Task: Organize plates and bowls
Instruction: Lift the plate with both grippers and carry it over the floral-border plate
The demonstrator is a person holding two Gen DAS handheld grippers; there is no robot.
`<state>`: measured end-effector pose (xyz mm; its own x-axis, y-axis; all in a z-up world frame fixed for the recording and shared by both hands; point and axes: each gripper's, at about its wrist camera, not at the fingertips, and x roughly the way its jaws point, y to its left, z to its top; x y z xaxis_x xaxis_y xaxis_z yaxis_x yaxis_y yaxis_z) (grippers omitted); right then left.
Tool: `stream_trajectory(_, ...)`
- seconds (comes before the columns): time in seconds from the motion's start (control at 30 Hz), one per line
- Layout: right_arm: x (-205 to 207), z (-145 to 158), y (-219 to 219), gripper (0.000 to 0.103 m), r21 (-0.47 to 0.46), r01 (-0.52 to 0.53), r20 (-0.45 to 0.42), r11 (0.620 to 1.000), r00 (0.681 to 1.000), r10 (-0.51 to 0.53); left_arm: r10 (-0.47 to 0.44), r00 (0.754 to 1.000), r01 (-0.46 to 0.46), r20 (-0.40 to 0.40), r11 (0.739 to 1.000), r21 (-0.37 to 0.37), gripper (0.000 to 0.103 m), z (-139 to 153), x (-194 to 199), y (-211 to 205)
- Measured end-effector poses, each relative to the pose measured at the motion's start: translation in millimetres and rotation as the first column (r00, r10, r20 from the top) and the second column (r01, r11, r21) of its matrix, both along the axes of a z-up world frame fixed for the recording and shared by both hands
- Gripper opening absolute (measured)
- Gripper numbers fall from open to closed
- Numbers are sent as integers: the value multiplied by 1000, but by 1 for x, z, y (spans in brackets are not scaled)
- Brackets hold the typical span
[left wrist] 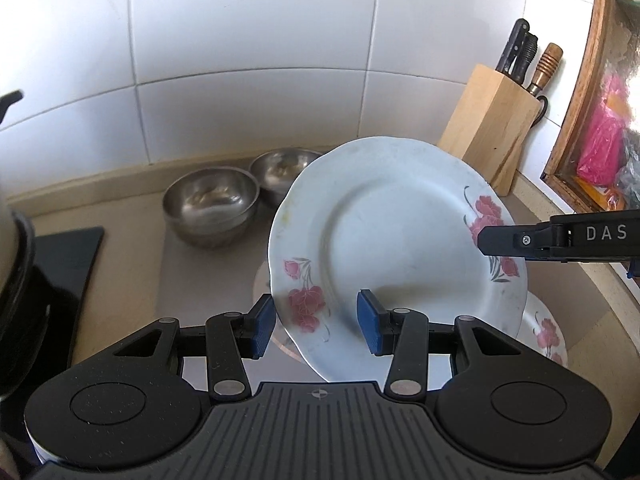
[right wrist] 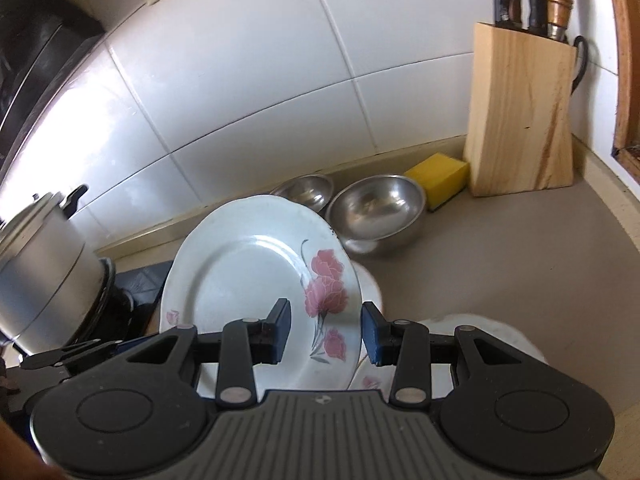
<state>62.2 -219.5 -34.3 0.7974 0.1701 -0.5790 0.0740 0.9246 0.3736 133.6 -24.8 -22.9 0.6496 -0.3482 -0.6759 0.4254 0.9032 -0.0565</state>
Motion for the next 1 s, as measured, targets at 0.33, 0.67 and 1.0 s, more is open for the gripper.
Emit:
stream_trajectory(0.33,22,-4,-17,21,8,41,-21,999,999,-40,-10,1000,10,3,999,32,45,-2,19,-19)
stream_trajectory(0.67,48,-19,-17,21,-7,50,-70,999,996,-50,-6,1000,8,-22,998,58,46,-15,42,-24)
stream_trajectory(1.0,70,-38,-18,21,-14,62,-133,998,989,-64,-14,998,19,-68,997,76,46,-34,60,-30)
